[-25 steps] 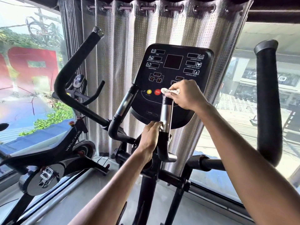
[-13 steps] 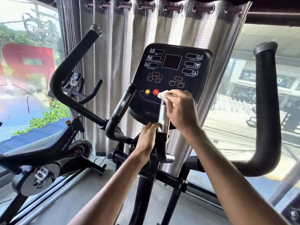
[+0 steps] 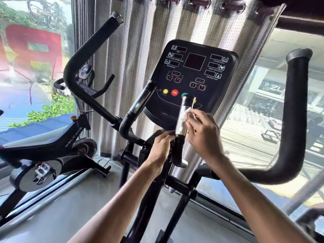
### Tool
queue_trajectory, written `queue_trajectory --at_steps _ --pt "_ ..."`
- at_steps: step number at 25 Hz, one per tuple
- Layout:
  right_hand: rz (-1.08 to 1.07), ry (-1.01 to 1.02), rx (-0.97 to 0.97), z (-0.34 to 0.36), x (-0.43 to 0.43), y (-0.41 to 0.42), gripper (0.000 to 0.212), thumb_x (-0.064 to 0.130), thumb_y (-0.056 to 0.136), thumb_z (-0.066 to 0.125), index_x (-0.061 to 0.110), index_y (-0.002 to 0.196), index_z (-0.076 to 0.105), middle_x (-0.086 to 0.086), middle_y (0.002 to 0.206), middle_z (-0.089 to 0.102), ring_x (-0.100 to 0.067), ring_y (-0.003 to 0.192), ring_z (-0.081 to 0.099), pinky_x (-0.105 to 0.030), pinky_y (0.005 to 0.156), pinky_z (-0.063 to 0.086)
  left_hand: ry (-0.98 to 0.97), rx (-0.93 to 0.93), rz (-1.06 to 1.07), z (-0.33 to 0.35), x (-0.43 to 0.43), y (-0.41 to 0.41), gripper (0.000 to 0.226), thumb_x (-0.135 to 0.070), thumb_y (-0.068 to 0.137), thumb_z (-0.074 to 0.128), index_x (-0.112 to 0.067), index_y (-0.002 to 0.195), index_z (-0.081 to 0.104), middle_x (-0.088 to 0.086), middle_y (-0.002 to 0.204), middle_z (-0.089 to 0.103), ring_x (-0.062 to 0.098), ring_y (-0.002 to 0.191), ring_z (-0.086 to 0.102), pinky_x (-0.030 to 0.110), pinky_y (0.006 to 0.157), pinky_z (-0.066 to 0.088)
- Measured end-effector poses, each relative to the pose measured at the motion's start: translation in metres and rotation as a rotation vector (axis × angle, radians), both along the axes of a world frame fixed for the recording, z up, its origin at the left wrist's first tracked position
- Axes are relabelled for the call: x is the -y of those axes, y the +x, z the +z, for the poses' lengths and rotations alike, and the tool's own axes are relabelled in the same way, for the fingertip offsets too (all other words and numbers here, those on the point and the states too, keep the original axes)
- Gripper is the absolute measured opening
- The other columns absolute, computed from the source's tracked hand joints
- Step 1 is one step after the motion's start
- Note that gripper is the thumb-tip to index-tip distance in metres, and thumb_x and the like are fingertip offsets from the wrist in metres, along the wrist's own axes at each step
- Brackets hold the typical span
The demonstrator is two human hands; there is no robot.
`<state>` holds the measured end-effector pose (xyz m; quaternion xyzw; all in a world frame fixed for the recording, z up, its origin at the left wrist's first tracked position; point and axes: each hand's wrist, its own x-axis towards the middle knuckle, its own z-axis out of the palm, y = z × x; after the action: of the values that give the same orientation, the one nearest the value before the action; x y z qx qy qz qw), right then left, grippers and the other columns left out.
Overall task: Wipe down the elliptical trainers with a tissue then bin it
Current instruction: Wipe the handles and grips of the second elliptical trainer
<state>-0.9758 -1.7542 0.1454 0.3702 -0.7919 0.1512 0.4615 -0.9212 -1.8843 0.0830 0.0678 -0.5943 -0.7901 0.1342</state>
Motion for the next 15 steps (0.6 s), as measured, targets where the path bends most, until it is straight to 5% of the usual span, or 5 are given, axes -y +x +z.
queue_trajectory --at_steps 2,4,6,10,15 --pt "0.02 -0.338 0.323 -0.017 0.001 -0.002 0.024 0.02 0.1 0.061 0.01 0.085 0.076 0.004 0.083 0.07 -0.007 0.069 0.06 -0.018 0.064 0.046 -0.004 -0.009 -0.009 -0.002 -0.001 0.002 0.028 -0.021 0.098 0.051 -0.029 0.106 0.077 -0.001 0.11 0.078 0.023 0.114 0.067 0.045 0.109 0.047" --pt "0.08 -0.649 0.643 -0.025 0.013 -0.003 0.043 0.025 0.1 0.06 0.008 0.061 0.061 0.01 0.056 0.049 -0.004 0.05 0.041 -0.025 0.056 0.034 0.019 -0.011 0.0 -0.004 -0.003 0.002 0.03 -0.017 0.099 0.05 -0.03 0.102 0.078 0.001 0.108 0.078 0.023 0.109 0.067 0.041 0.104 0.049" --pt "0.087 -0.712 0.607 -0.027 0.022 0.006 0.042 0.026 0.102 0.057 0.003 0.068 0.065 0.008 0.062 0.051 -0.001 0.058 0.043 -0.023 0.058 0.037 0.068 -0.011 0.021 -0.005 -0.004 0.003 0.033 -0.013 0.101 0.05 -0.03 0.097 0.077 0.002 0.106 0.077 0.02 0.104 0.067 0.039 0.101 0.05" --pt "0.001 -0.278 0.077 -0.027 0.024 0.018 0.022 0.011 0.099 0.062 0.005 0.117 0.073 -0.006 0.118 0.064 -0.017 0.104 0.061 -0.023 0.089 0.053 0.11 -0.028 0.009 -0.006 -0.004 0.003 0.03 -0.009 0.102 0.048 -0.021 0.107 0.075 0.005 0.1 0.077 0.017 0.094 0.068 0.033 0.086 0.054" --pt "-0.103 0.209 -0.089 -0.019 0.042 0.017 0.013 0.004 0.094 0.062 0.002 0.096 0.075 -0.004 0.101 0.065 -0.022 0.099 0.05 -0.033 0.077 0.057 0.119 -0.047 -0.011 -0.013 -0.003 -0.001 0.038 0.002 0.096 0.042 -0.008 0.112 0.075 0.019 0.097 0.076 0.029 0.088 0.07 0.05 0.087 0.056"
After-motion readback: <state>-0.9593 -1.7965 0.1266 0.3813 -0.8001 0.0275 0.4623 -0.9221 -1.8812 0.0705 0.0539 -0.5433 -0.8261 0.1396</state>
